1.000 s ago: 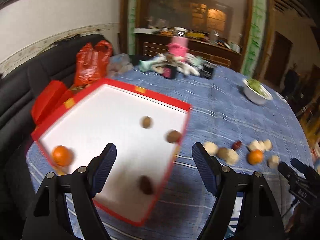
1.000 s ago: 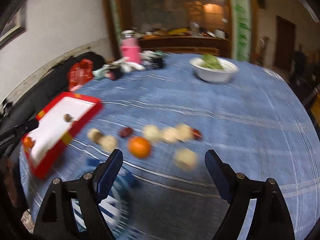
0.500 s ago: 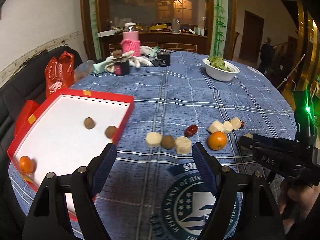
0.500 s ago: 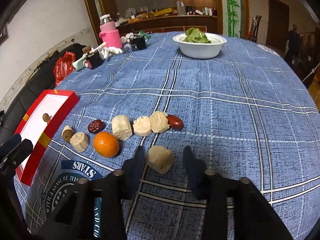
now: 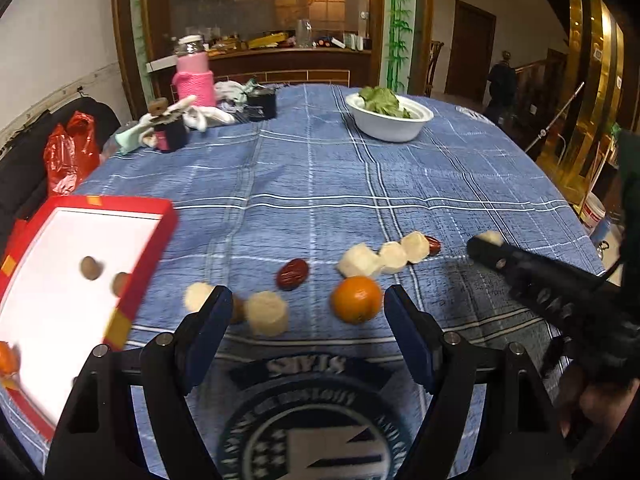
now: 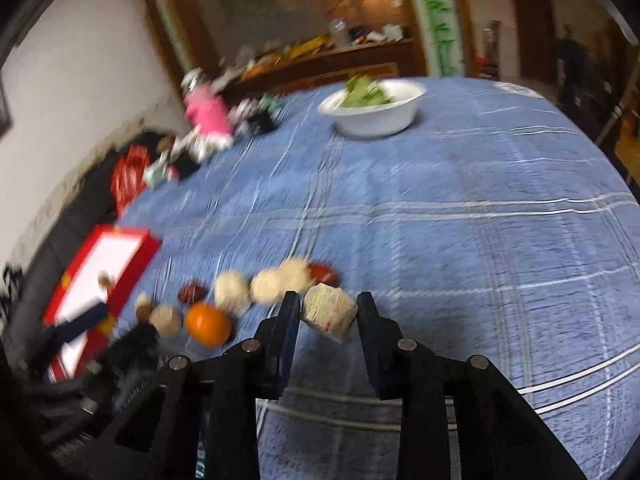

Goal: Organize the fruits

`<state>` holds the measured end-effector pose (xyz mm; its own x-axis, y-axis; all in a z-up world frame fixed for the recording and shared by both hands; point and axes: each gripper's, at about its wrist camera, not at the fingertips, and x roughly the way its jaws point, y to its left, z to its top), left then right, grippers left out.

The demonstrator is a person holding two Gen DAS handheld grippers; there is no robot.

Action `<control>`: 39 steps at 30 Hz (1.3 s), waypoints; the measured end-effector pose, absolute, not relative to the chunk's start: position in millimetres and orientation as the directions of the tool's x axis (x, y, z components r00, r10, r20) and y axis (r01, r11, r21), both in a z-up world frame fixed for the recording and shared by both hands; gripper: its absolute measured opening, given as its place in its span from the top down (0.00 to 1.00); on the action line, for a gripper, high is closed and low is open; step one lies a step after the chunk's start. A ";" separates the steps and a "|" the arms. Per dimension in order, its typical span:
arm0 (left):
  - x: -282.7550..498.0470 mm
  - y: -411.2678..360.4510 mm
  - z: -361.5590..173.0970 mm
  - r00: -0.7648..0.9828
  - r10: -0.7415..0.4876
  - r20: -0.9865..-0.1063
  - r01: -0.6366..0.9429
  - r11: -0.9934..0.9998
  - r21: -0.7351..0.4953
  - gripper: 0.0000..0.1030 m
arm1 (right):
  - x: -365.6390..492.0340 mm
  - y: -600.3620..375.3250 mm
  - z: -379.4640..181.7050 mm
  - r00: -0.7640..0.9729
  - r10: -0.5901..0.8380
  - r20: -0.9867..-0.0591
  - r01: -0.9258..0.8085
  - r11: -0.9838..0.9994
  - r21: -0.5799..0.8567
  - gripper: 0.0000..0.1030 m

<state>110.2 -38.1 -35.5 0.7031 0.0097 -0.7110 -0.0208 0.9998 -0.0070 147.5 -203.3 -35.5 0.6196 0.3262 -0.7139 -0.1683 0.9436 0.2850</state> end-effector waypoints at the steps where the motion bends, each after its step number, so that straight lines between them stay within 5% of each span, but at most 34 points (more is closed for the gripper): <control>1: 114.4 -42.7 -37.8 0.694 -0.004 -0.720 -0.009 1.000 -0.014 0.24 | 148.0 -209.6 -34.0 0.631 0.325 -0.705 -0.152 0.942 0.299 0.70; 10: 134.2 -64.7 -57.9 0.663 0.008 -0.749 0.008 1.000 0.018 0.25 | 151.2 -215.8 -30.1 0.630 0.370 -0.683 -0.157 0.922 0.354 0.70; 17: 141.5 -59.4 -72.1 0.627 0.026 -0.779 -0.016 1.000 0.021 0.70 | 150.1 -216.7 -28.6 0.632 0.382 -0.674 -0.166 0.917 0.363 0.70; 39: 65.3 -11.0 -25.5 0.716 0.027 -0.698 -0.071 0.997 -0.033 0.70 | 146.5 -196.3 -34.7 0.636 0.332 -0.696 -0.211 0.943 0.257 0.70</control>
